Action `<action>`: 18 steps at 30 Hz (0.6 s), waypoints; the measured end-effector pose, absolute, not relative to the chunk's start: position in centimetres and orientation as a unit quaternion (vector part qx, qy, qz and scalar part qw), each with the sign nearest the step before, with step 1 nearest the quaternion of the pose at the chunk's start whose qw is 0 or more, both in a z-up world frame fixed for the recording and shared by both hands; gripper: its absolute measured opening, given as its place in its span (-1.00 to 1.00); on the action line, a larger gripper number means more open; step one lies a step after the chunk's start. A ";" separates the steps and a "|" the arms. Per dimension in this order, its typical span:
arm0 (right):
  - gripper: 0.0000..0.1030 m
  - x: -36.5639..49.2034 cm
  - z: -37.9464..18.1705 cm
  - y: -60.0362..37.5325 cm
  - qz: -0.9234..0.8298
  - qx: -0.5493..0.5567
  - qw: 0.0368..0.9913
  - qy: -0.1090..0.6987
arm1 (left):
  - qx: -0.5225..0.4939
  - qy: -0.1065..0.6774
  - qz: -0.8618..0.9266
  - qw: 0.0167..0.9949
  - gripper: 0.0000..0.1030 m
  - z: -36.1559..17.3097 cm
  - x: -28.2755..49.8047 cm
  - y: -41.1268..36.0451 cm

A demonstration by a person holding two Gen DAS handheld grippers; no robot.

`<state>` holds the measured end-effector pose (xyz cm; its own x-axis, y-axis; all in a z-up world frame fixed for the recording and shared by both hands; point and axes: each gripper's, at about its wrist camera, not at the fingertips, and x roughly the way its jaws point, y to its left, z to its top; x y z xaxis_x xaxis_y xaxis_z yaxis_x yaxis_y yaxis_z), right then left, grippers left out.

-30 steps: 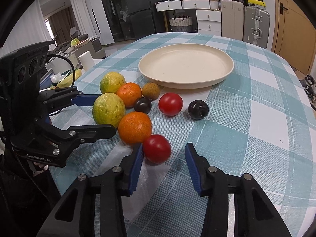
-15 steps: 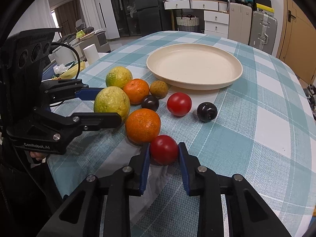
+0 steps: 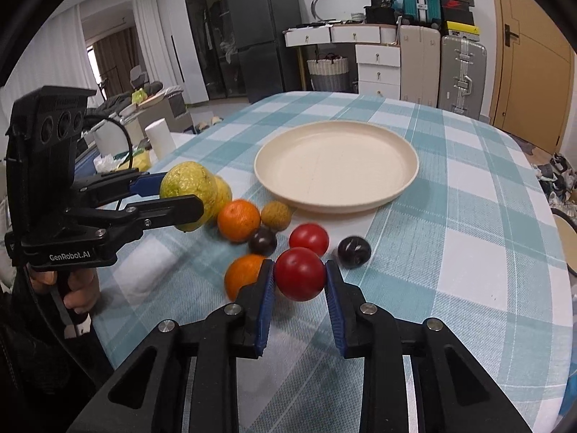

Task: Organize fruits
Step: 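Lift the green citrus and red tomato and carry both over the cream plate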

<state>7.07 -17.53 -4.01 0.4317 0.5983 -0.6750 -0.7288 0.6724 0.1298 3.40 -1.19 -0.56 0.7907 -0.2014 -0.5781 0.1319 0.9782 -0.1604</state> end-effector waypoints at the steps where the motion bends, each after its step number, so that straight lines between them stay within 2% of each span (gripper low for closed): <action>1: -0.45 7.4 -3.8 -17.5 0.391 -0.085 0.844 0.356 | -0.057 0.308 -0.085 0.946 -0.10 -0.4 3.5 -1.0; 18: -0.45 11.7 -2.3 -16.1 0.366 -0.055 0.862 0.346 | -0.065 0.286 -0.033 0.955 -0.10 0.7 8.6 1.2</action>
<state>11.73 -16.10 -2.31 0.4916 0.5934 -0.6374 -0.6697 0.7255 0.1588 8.56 1.19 0.73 0.8343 -0.1008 -0.5420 0.0265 0.9893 -0.1432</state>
